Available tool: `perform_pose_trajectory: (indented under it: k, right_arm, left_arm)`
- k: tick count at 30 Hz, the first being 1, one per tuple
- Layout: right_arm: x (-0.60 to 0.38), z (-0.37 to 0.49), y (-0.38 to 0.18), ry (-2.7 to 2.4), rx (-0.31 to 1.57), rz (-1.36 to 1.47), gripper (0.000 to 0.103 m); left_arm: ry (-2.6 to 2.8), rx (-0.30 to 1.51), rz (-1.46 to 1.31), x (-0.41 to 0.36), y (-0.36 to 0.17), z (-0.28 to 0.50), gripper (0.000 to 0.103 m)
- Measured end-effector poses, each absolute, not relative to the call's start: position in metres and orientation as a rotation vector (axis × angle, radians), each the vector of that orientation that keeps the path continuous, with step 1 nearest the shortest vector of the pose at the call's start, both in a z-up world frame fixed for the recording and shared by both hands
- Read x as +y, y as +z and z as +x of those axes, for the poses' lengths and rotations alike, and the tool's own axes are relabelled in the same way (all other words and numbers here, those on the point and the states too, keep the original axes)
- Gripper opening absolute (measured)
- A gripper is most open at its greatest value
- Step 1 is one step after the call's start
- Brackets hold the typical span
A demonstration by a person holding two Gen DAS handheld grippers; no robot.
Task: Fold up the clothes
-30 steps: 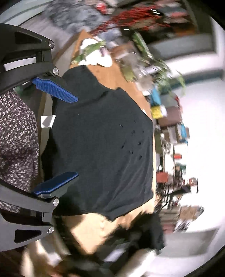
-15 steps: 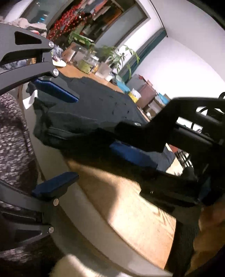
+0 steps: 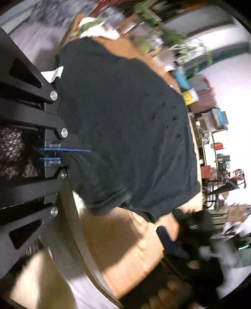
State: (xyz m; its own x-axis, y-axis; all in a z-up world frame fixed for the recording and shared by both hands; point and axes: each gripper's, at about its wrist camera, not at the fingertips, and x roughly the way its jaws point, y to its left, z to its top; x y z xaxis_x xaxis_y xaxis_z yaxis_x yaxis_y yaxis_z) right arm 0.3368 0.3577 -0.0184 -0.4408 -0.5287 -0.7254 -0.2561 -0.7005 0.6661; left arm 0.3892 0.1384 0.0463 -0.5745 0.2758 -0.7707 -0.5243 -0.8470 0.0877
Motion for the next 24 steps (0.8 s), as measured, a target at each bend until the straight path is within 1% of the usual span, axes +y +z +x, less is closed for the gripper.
perform_pose_trajectory:
  k: [5, 8, 10, 12, 16, 20, 24]
  right_arm:
    - [0.421, 0.295, -0.025, -2.407, -1.152, 1.629, 0.068]
    - [0.459, 0.27, -0.03, -2.494, -1.171, 1.675, 0.067]
    - [0.485, 0.253, -0.032, -2.553, -1.182, 1.706, 0.066]
    - [0.505, 0.234, -0.032, -2.613, -1.17, 1.741, 0.066]
    - [0.528, 0.188, -0.022, -2.738, -1.062, 1.822, 0.068]
    - [0.542, 0.146, -0.031, -2.629, -1.171, 1.897, 0.067]
    - [0.542, 0.119, -0.04, -2.681, -1.118, 2.035, 0.066]
  left_arm:
    - [2.359, 0.044, -1.163, 0.114, 0.068, 0.363, 0.004]
    - [2.336, -0.12, -1.176, 0.103, 0.077, 0.348, 0.004]
    - [2.316, -0.192, -1.189, 0.099, 0.08, 0.342, 0.004]
    - [2.306, -0.211, -1.204, 0.099, 0.081, 0.34, 0.004]
    - [2.283, -0.182, -1.242, 0.105, 0.074, 0.336, 0.004]
    - [2.224, -0.184, -1.29, 0.113, 0.063, 0.332, 0.004]
    - [2.189, -0.206, -1.313, 0.115, 0.058, 0.326, 0.004]
